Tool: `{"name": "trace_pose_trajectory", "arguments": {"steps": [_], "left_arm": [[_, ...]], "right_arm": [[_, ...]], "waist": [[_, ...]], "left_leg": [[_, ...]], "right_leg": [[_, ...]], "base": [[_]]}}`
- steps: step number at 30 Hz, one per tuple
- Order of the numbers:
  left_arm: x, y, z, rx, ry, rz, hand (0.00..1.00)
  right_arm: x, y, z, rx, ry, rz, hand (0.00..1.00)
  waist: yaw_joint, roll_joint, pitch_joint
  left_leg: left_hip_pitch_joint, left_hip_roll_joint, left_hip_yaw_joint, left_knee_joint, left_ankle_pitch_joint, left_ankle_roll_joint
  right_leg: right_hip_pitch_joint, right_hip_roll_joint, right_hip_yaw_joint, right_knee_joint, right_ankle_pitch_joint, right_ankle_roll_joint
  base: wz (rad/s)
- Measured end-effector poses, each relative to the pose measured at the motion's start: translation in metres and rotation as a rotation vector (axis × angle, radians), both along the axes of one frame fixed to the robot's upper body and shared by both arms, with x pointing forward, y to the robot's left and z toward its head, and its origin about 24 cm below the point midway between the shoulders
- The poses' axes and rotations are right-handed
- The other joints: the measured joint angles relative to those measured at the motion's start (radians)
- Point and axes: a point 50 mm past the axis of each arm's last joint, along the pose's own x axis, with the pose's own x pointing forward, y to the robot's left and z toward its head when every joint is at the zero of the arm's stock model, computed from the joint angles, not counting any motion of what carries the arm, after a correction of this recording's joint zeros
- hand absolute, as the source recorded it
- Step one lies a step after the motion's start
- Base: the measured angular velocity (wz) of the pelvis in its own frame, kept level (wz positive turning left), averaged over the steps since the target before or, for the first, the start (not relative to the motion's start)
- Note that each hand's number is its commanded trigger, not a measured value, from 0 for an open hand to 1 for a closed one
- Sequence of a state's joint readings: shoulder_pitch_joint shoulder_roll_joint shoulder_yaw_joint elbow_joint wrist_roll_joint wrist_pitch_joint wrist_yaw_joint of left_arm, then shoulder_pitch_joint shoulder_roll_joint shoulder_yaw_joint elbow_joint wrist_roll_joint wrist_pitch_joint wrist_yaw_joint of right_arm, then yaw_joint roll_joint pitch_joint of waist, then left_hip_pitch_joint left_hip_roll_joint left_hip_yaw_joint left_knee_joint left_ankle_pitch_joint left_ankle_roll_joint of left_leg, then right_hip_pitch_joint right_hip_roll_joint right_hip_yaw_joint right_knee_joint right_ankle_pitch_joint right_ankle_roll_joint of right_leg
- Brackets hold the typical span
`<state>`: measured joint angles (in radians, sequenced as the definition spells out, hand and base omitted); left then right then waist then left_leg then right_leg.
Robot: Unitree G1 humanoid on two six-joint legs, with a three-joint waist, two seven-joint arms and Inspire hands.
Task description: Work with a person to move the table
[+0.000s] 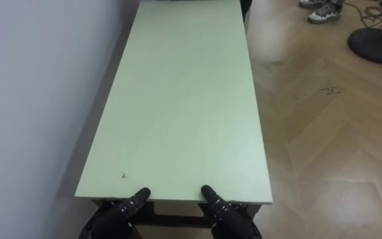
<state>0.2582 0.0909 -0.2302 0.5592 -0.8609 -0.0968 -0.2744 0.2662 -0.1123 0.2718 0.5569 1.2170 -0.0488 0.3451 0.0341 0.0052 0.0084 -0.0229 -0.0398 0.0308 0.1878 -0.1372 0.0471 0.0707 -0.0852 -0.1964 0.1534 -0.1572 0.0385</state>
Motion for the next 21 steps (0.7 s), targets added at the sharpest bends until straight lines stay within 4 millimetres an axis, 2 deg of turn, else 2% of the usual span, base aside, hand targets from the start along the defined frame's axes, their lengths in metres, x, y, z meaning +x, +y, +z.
{"name": "trace_pose_trajectory", "arguments": {"steps": [12,21], "left_arm": [[-0.001,0.002,-0.002,-0.003,-0.02,-0.009,0.0],[-0.002,0.007,-0.002,-0.003,-0.044,-0.036,0.0]], "right_arm": [[-0.002,-0.001,-0.002,-0.011,-0.009,0.025,0.0],[-0.005,-0.012,-0.002,-0.158,-0.055,0.205,0.0]], "waist": [[0.001,-0.007,0.0009],[0.003,-0.024,-0.0006]], "left_leg": [[0.003,0.0,-0.001,-0.001,-0.001,0.0],[-0.002,0.0,0.0,-0.007,-0.001,-0.001]], "right_leg": [[-0.002,0.0,-0.001,-0.003,-0.001,0.001],[-0.003,0.0,0.0,-0.004,-0.003,0.003]], "base": [[0.0],[0.0]]}}
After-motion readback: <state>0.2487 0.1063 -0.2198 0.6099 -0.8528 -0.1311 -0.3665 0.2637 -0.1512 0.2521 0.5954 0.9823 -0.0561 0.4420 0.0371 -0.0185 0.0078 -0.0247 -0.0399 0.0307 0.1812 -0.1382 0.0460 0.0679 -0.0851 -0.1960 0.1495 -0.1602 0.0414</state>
